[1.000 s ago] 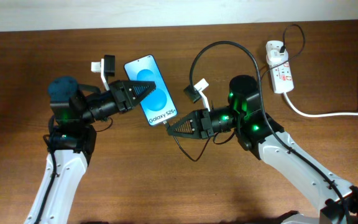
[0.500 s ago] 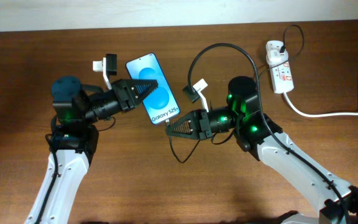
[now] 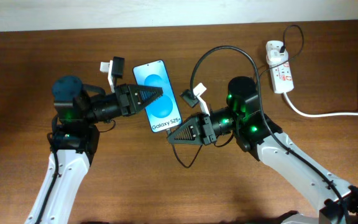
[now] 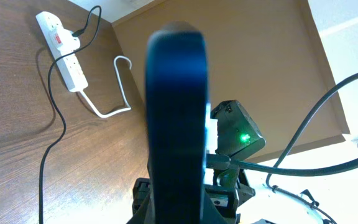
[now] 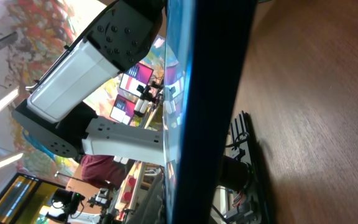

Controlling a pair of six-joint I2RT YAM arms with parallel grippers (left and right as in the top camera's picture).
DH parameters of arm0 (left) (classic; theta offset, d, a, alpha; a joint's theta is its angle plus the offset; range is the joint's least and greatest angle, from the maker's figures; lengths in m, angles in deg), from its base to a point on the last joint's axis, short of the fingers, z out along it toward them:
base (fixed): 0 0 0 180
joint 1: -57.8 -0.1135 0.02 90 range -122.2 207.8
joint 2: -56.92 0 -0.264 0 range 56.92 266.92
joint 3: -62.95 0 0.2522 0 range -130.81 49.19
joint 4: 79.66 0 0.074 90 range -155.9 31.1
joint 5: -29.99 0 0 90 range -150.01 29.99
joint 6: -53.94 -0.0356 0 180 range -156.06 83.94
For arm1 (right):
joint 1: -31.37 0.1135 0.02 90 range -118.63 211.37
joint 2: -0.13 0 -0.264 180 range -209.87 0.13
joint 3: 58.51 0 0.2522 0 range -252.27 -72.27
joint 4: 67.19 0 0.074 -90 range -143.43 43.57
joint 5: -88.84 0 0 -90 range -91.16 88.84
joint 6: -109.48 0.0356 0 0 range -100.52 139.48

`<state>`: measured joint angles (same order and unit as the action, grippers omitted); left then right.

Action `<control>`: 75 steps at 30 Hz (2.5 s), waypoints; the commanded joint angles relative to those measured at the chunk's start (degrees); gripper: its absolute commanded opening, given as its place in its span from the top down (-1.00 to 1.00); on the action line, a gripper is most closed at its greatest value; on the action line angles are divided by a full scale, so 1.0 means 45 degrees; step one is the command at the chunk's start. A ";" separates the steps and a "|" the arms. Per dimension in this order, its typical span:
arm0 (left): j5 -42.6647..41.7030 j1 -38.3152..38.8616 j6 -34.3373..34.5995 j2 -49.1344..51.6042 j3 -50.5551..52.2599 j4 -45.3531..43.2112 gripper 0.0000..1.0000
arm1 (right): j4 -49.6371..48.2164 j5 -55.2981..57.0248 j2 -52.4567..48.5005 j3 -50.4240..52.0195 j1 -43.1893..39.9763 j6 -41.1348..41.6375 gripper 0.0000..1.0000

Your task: Plug charger to phone and switch on socket

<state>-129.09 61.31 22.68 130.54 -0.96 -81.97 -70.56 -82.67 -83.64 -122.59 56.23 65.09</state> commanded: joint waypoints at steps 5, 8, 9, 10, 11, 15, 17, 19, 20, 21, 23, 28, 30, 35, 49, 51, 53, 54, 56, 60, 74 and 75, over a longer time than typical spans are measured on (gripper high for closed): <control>-0.2040 0.0379 -0.1151 -0.0126 -0.0102 0.0520 1.00 | -0.0306 0.1729 -0.0053 -0.0160 -0.0039 -0.0369 0.92; -0.2035 0.0379 -0.1894 -0.0126 -0.0102 0.1423 1.00 | -0.0325 0.2064 -0.0053 -0.0165 -0.0044 -0.0374 0.92; -0.2035 0.0379 -0.2098 -0.0126 -0.0102 0.1749 1.00 | -0.0384 0.2137 -0.0053 -0.0165 -0.0044 -0.0374 0.91; -0.2035 0.0379 -0.2273 -0.0126 -0.0102 0.2079 1.00 | -0.0413 0.2239 -0.0053 -0.0165 -0.0044 -0.0369 0.92; -0.2035 0.0379 -0.2482 -0.0126 -0.0102 0.2424 1.00 | -0.0437 0.2380 -0.0053 -0.0165 -0.0044 -0.0364 0.92; -0.2011 0.0389 -0.3002 -0.0126 -0.0102 0.3021 1.00 | -0.0457 0.2958 -0.0053 -0.0199 -0.0044 -0.0170 0.91; -0.1817 0.0389 -0.3002 -0.0126 -0.0102 0.3026 1.00 | -0.0646 0.3288 -0.0053 -0.0199 -0.0044 0.0219 0.92; -0.1695 0.0393 -0.3002 -0.0126 -0.0102 0.3021 1.00 | -0.1214 0.3298 -0.0053 -0.0199 -0.0044 0.0481 0.92; -0.1705 0.0393 -0.3002 -0.0126 -0.0102 0.3026 1.00 | -0.1540 0.3288 -0.0053 -0.0199 -0.0044 0.0665 0.91; -0.1734 0.0393 -0.3002 -0.0126 -0.0102 0.3031 1.00 | -0.1802 0.3283 -0.0053 -0.0199 -0.0044 0.0811 0.91; -0.1817 0.0393 -0.3002 -0.0126 -0.0102 0.3036 1.00 | -0.2132 0.3274 -0.0053 -0.0199 -0.0044 0.1137 0.92; -0.1787 0.1039 -0.3303 -0.0126 -0.0102 0.3099 1.00 | -0.2448 0.3279 -0.0053 -0.0223 -0.0044 0.1321 0.92; -0.1656 0.1355 -0.3468 -0.0126 -0.0102 0.3274 1.00 | -0.2443 0.3279 -0.0053 -0.0306 -0.0044 0.1321 0.91; -0.1661 0.1447 -0.3473 -0.0126 -0.0102 0.3507 1.00 | -0.2448 0.3288 -0.0053 -0.0306 -0.0219 0.1389 0.91; -0.1554 0.1462 -0.5008 -0.0126 -0.0097 0.6164 1.00 | -0.2885 0.3342 -0.0053 -0.0325 -0.0554 0.1749 0.91; -0.1554 0.1462 -0.5013 -0.0126 -0.0097 0.6120 1.00 | -0.2880 0.3439 -0.0053 -0.0325 -0.0554 0.1753 0.91; -0.1554 0.1462 -0.5013 -0.0126 -0.0097 0.6149 1.00 | -0.2919 0.3521 -0.0053 -0.0335 -0.0554 0.1758 0.92; -0.1554 0.1462 -0.5013 -0.0126 -0.0097 0.6154 1.00 | -0.2919 0.3521 -0.0053 -0.0335 -0.0549 0.1758 0.91; -0.1545 0.1525 -0.5013 -0.0126 -0.0097 0.6164 1.00 | -0.2929 0.3565 -0.0053 -0.0335 -0.0539 0.1812 0.91; -0.1350 0.1967 -0.5017 -0.0126 -0.0097 0.6159 1.00 | -0.3113 0.3808 -0.0053 -0.0359 -0.0539 0.1991 0.92; -0.0986 0.2390 -0.5022 -0.0126 -0.0097 0.6698 1.00 | -0.3109 0.3895 -0.0053 -0.0729 -0.0544 0.1991 0.91; -0.0986 0.2390 -0.5022 -0.0126 -0.0097 0.6698 1.00 | -0.3113 0.3900 -0.0053 -0.0729 -0.0544 0.1991 0.92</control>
<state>-119.58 64.66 5.06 129.78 -6.55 -56.88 -80.26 -81.45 -85.34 -118.83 55.77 75.01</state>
